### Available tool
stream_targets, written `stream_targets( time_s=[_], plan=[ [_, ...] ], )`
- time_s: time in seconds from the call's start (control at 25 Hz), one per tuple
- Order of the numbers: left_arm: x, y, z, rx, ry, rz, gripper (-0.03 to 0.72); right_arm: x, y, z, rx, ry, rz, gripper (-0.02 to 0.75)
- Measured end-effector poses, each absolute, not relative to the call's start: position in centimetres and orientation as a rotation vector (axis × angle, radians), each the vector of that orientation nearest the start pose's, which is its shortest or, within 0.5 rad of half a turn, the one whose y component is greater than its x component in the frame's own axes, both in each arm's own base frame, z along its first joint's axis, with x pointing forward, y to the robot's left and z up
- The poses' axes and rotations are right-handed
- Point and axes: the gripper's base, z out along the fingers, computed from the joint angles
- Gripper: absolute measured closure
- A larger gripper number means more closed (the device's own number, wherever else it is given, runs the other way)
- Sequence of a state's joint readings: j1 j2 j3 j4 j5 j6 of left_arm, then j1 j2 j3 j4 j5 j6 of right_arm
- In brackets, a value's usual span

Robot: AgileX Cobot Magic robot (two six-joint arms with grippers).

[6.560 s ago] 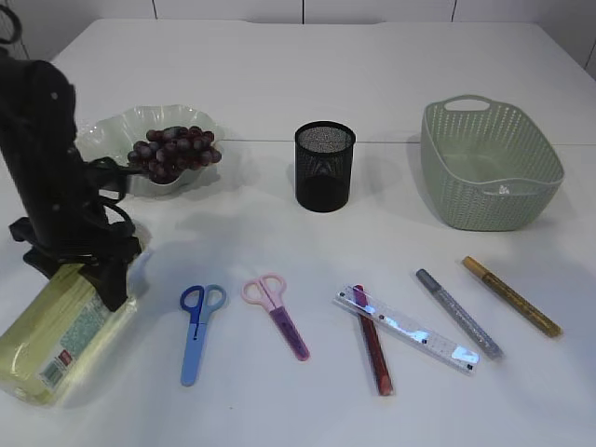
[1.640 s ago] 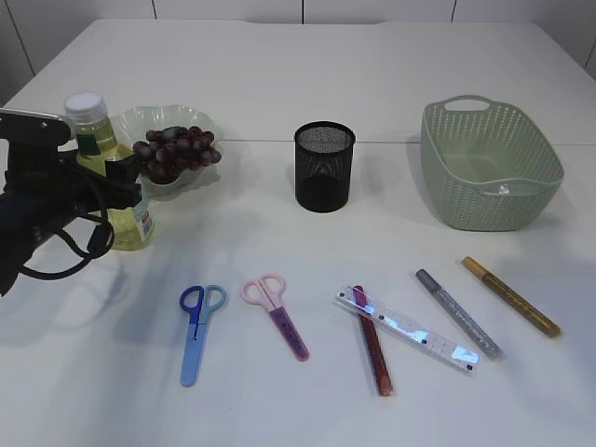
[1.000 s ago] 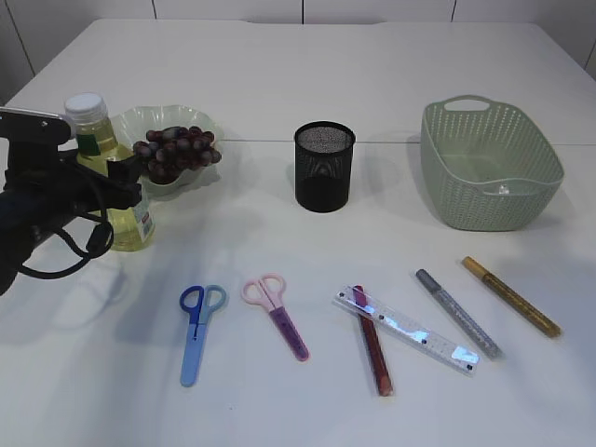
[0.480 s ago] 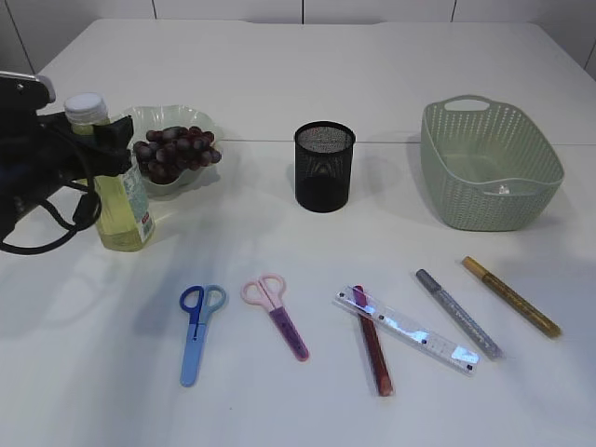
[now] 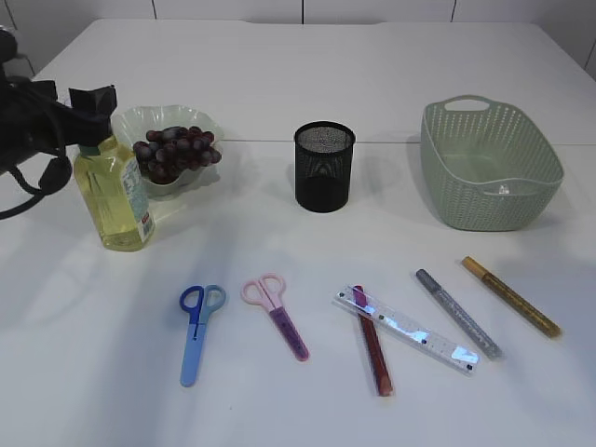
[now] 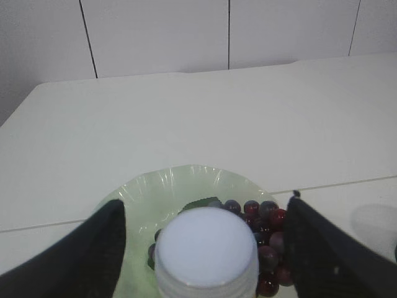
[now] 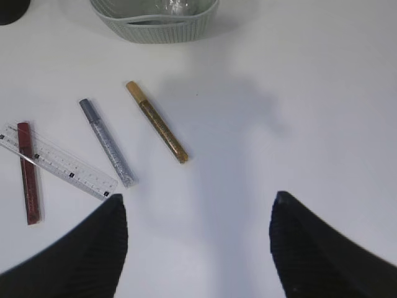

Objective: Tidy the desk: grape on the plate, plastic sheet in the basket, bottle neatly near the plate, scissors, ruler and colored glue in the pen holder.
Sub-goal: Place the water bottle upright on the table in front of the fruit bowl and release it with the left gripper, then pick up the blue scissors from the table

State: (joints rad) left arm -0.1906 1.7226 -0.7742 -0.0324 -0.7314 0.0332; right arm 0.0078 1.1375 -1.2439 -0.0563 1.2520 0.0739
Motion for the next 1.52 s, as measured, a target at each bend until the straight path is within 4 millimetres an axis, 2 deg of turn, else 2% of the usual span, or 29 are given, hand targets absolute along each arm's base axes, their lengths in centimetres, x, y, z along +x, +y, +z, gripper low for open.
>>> stream_targets(
  time_s=[0.44,0.84,1.0,1.2,1.36,1.52],
  plan=[
    [31.5,-5.8,25.2,0.105,1.832,-0.139,0.103,20.3,-0.3,38.6,0.083,2.626,-0.038,0.181],
    [26.0,-5.0,30.4,0.131,1.933,-0.166,0.104,18.7,1.1,39.8,-0.024,2.568,0.139,0.181],
    [23.1,-4.6,32.2,0.166,1.987,-0.158,0.104,18.4,1.9,40.0,-0.085,2.551,0.251,0.181],
    [20.2,-4.1,36.6,0.203,2.062,-0.147,0.105,18.3,2.9,40.3,-0.144,2.524,0.38,0.181],
    [18.8,-3.9,39.7,0.217,2.13,-0.148,0.105,18.0,4.4,40.3,-0.25,2.521,0.423,0.181],
    [17.5,-3.7,40.8,0.182,2.251,-0.17,0.105,17.6,5.7,40.3,-0.357,2.51,0.472,0.181]
  ],
)
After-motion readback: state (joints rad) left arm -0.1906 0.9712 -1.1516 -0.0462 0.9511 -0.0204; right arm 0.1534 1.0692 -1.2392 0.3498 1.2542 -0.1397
